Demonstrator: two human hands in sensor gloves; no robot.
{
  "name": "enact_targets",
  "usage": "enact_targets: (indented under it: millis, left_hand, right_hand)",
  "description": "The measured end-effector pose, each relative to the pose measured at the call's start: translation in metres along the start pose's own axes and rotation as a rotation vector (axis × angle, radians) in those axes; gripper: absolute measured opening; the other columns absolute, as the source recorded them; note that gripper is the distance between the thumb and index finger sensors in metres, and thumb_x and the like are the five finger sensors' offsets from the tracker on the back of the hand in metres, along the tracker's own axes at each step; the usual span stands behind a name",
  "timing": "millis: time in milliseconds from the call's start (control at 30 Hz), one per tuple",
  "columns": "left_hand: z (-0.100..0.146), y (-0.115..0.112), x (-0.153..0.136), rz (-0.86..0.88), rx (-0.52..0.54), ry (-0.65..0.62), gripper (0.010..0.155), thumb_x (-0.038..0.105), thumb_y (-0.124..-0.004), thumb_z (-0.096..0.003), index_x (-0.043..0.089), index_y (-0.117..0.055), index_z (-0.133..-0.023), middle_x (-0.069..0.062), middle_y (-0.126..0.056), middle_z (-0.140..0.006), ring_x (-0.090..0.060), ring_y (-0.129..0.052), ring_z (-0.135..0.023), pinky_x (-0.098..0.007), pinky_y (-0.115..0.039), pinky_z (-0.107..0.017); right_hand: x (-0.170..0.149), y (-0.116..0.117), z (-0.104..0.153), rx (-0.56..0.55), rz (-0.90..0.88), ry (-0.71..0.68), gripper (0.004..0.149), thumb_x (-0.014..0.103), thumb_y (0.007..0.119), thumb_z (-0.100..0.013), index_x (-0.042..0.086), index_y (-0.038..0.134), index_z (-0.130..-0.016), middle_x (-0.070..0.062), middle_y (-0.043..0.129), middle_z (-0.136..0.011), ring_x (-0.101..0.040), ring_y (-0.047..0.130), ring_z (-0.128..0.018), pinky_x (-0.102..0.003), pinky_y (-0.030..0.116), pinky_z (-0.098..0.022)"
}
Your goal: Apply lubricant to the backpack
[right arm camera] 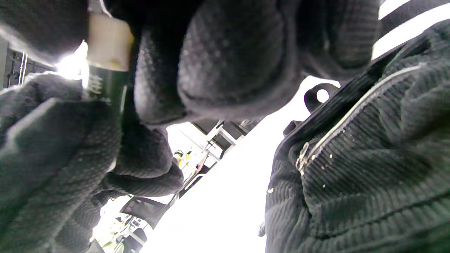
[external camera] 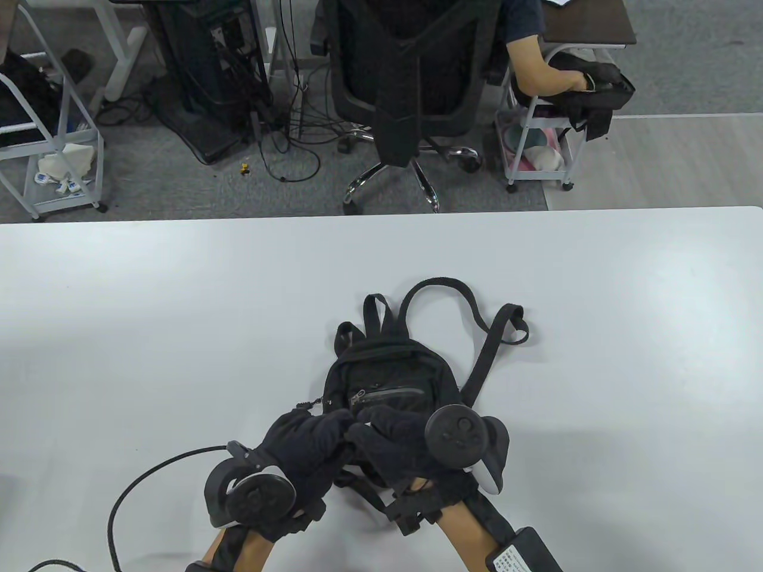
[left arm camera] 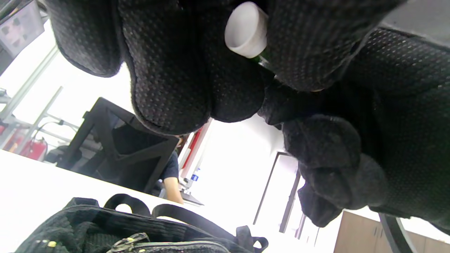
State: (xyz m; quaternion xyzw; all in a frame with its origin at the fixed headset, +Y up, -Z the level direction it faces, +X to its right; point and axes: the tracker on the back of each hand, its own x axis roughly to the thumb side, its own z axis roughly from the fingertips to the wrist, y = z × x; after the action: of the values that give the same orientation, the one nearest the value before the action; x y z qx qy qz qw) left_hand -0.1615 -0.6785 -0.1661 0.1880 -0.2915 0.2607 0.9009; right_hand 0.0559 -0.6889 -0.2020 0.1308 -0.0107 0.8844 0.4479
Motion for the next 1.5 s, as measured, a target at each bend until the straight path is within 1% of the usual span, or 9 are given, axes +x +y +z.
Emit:
enact_targets:
  millis: [267, 567, 900, 967, 1033, 1133, 1300, 1400, 1500]
  left_hand:
    - [-0.003, -0.011, 0.006, -0.05, -0.046, -0.006, 0.057, 0.042, -0.08, -0.0419, 0.005, -0.087, -0.085, -0.008, -0.104, -0.062, -0.032, -0.111, -0.045, -0.062, -0.083, -0.052]
    - [-0.007, -0.016, 0.006, 0.149, -0.152, 0.006, 0.058, 0.042, -0.078, -0.0421, 0.005, -0.088, -0.085, -0.007, -0.105, -0.061, -0.031, -0.112, -0.044, -0.061, -0.084, -0.053]
    - [-0.009, -0.009, 0.002, 0.309, -0.214, 0.006, 0.058, 0.042, -0.078, -0.0424, 0.006, -0.088, -0.086, -0.007, -0.105, -0.062, -0.03, -0.112, -0.045, -0.062, -0.083, -0.055]
    - [-0.006, -0.008, -0.008, 0.265, -0.262, 0.026, 0.057, 0.041, -0.078, -0.0423, 0.005, -0.088, -0.086, -0.008, -0.105, -0.062, -0.031, -0.112, -0.046, -0.062, -0.082, -0.055]
    - [-0.001, -0.008, -0.023, 0.23, -0.297, 0.066, 0.056, 0.044, -0.079, -0.0437, 0.008, -0.087, -0.087, -0.006, -0.105, -0.065, -0.029, -0.113, -0.049, -0.062, -0.083, -0.056]
    - [-0.003, -0.01, -0.032, 0.406, -0.301, 0.108, 0.056, 0.039, -0.082, -0.0447, 0.008, -0.083, -0.091, -0.011, -0.102, -0.071, -0.036, -0.11, -0.055, -0.068, -0.077, -0.058]
    - [-0.002, -0.008, -0.037, 0.381, -0.244, 0.14, 0.058, 0.039, -0.084, -0.0453, 0.016, -0.074, -0.097, -0.011, -0.099, -0.076, -0.038, -0.111, -0.058, -0.07, -0.078, -0.057]
    - [0.001, -0.008, -0.044, 0.445, -0.204, 0.174, 0.056, 0.04, -0.084, -0.0465, 0.016, -0.074, -0.097, -0.016, -0.096, -0.08, -0.043, -0.109, -0.06, -0.072, -0.077, -0.056]
    - [0.004, -0.004, -0.047, 0.44, -0.126, 0.18, 0.056, 0.045, -0.081, -0.0463, 0.018, -0.078, -0.095, -0.016, -0.094, -0.084, -0.045, -0.107, -0.063, -0.073, -0.076, -0.056]
  right_hand:
    - [-0.005, -0.004, 0.001, -0.017, -0.124, -0.01, 0.045, 0.053, 0.09, -0.041, 0.033, 0.087, -0.081, 0.003, 0.102, -0.06, -0.008, 0.109, -0.034, -0.036, 0.091, -0.044]
    - [-0.01, -0.019, 0.002, 0.016, -0.092, -0.252, 0.034, 0.051, 0.091, -0.041, 0.045, 0.089, -0.074, 0.006, 0.102, -0.059, -0.009, 0.109, -0.037, -0.033, 0.092, -0.056]
    - [0.002, -0.026, 0.01, 0.013, -0.064, -0.354, 0.035, 0.049, 0.091, -0.04, 0.045, 0.088, -0.074, 0.007, 0.101, -0.062, -0.01, 0.107, -0.043, -0.033, 0.087, -0.064]
    - [-0.004, -0.046, 0.01, -0.097, -0.101, -0.329, 0.035, 0.049, 0.091, -0.04, 0.047, 0.087, -0.074, 0.009, 0.1, -0.062, -0.009, 0.106, -0.044, -0.032, 0.086, -0.065]
    - [-0.011, -0.068, 0.008, -0.08, -0.178, -0.296, 0.035, 0.048, 0.091, -0.041, 0.043, 0.088, -0.076, 0.005, 0.1, -0.063, -0.012, 0.106, -0.043, -0.036, 0.086, -0.062]
    - [-0.016, -0.082, 0.012, -0.123, -0.043, -0.282, 0.039, 0.05, 0.088, -0.043, 0.041, 0.087, -0.081, 0.006, 0.1, -0.065, -0.014, 0.107, -0.045, -0.042, 0.085, -0.059]
    - [-0.004, -0.1, 0.019, -0.214, 0.136, -0.262, 0.04, 0.051, 0.084, -0.045, 0.044, 0.085, -0.085, 0.007, 0.095, -0.073, -0.018, 0.101, -0.053, -0.048, 0.079, -0.061]
    - [0.0, -0.107, 0.02, -0.236, 0.247, -0.203, 0.04, 0.05, 0.084, -0.046, 0.044, 0.087, -0.085, 0.005, 0.089, -0.081, -0.02, 0.097, -0.06, -0.05, 0.076, -0.063]
    - [-0.003, -0.112, 0.019, -0.241, 0.408, -0.156, 0.043, 0.049, 0.085, -0.044, 0.042, 0.086, -0.086, 0.004, 0.09, -0.08, -0.019, 0.098, -0.059, -0.049, 0.077, -0.062]
